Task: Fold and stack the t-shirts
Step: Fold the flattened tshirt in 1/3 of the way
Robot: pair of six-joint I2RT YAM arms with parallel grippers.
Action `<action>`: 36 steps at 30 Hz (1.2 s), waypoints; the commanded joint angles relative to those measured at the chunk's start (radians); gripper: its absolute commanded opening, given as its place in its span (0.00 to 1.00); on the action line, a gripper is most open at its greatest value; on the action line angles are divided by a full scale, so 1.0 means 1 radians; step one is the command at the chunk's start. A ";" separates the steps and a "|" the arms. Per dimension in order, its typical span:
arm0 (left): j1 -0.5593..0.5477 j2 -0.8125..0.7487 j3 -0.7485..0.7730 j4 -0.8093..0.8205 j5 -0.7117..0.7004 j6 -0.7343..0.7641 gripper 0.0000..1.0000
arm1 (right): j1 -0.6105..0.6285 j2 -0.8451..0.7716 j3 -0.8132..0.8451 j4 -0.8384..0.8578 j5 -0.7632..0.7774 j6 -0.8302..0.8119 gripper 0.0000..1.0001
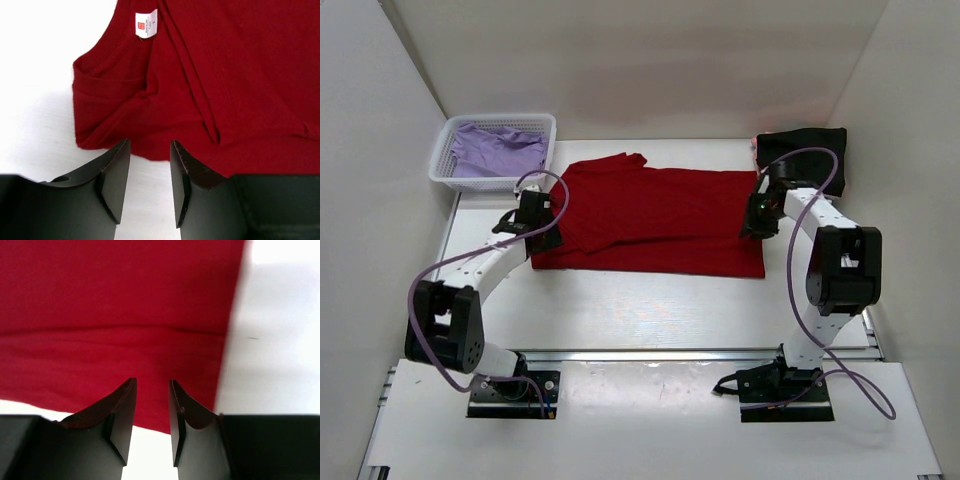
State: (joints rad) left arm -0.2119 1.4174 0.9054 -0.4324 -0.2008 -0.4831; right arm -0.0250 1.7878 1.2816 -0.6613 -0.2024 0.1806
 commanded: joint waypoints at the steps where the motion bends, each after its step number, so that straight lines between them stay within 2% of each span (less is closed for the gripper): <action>1: 0.006 0.056 -0.019 0.093 -0.031 -0.041 0.48 | 0.057 -0.019 -0.019 0.046 -0.008 0.007 0.29; 7: -0.027 0.225 0.050 0.172 -0.071 -0.049 0.43 | 0.146 -0.007 -0.106 0.110 -0.023 0.033 0.29; 10: -0.037 0.294 0.067 0.150 -0.088 -0.098 0.40 | 0.157 -0.013 -0.175 0.117 0.001 0.040 0.29; 12: -0.029 0.343 0.081 0.092 -0.068 -0.152 0.37 | 0.151 -0.034 -0.214 0.117 0.015 0.046 0.29; 20: -0.044 0.370 0.104 -0.106 0.009 -0.193 0.26 | 0.099 -0.142 -0.356 0.118 -0.009 0.037 0.29; 22: -0.043 0.330 0.064 -0.131 0.034 -0.218 0.25 | 0.093 -0.157 -0.369 0.106 -0.015 0.020 0.31; 25: -0.063 0.237 -0.035 -0.140 0.046 -0.239 0.23 | 0.091 -0.177 -0.392 0.094 -0.026 -0.004 0.46; 32: -0.119 -0.013 -0.286 -0.186 0.058 -0.327 0.22 | 0.097 -0.211 -0.450 0.055 -0.068 -0.029 0.49; 36: -0.103 -0.164 -0.402 -0.247 0.069 -0.373 0.20 | 0.129 -0.257 -0.491 0.025 -0.074 -0.024 0.50</action>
State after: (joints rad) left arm -0.3176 1.3109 0.5999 -0.4976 -0.1677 -0.8093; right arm 0.0837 1.5501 0.8486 -0.5377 -0.2790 0.1753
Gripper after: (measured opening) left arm 0.210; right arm 0.493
